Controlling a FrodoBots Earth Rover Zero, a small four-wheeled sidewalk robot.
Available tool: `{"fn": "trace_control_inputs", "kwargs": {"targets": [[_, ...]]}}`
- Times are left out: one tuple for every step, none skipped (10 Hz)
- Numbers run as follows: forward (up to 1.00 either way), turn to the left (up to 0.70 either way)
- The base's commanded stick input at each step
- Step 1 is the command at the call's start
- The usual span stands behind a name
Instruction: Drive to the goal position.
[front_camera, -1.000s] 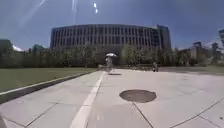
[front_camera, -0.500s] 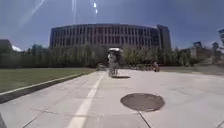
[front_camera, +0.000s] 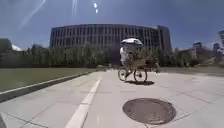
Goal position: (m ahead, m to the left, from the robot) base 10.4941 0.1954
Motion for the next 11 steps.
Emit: {"fn": "trace_control_inputs", "kwargs": {"targets": [[0.58, 0.00], [0.58, 0.00], [0.58, 0.00], [0.58, 0.00], [0.57, 0.00], [0.57, 0.00], [0.58, 0.00], [0.57, 0.00], [0.57, 0.00], [0.57, 0.00], [0.57, 0.00]]}}
